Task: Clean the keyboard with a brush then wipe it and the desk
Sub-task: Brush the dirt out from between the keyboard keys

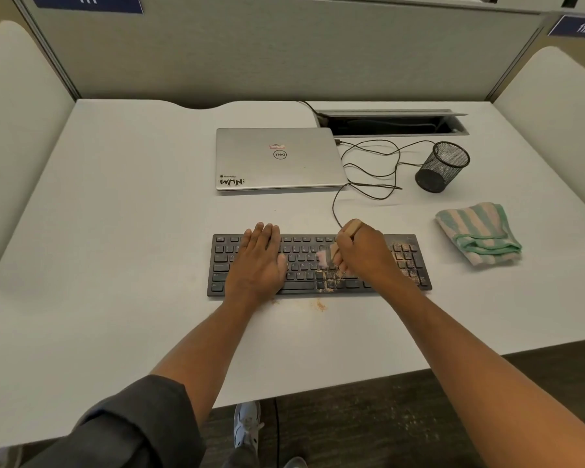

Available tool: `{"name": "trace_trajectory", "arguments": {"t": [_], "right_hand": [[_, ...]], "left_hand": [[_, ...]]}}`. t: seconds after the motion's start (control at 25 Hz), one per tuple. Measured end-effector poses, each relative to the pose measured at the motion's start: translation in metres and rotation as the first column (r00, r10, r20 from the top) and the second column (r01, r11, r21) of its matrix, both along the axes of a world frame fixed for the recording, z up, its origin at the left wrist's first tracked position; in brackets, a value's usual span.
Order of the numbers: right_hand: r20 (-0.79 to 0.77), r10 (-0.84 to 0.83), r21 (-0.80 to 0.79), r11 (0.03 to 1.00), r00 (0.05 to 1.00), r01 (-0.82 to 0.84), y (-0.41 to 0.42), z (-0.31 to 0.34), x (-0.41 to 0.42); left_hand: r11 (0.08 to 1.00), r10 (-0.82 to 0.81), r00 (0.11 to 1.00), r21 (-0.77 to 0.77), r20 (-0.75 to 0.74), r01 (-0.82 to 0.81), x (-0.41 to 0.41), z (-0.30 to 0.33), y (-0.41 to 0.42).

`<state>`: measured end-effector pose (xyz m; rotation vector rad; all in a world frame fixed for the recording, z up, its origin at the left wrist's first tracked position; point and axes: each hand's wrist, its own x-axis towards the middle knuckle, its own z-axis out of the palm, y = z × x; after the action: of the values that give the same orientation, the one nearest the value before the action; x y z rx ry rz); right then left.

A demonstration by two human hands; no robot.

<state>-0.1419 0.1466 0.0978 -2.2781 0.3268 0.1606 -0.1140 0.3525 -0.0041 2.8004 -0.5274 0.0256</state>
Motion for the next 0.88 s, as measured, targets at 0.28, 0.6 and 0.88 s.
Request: {"name": "trace_trajectory", "arguments": {"t": [0.28,0.6,0.88], "right_hand": [[0.04,0.041,0.077,0.996,0.998,-0.044,0.01,-0.001,-0.012],[0.047,0.009,0.117,0.993,0.999,-0.014,0.009,0.0,-0.016],[0.191,-0.066,-0.08,0.993,0.979,0.082,-0.002,-0.006,-0.018]], "left_hand": [[1.0,0.003,1.0,-0.005,-0.001,-0.003,0.0,0.0,0.0],[1.0,0.01,1.0,0.002,-0.017,-0.01,0.001,-0.002,0.0],[1.0,0.009,1.0,0.01,-0.028,-0.009,0.001,-0.001,0.0]]}}
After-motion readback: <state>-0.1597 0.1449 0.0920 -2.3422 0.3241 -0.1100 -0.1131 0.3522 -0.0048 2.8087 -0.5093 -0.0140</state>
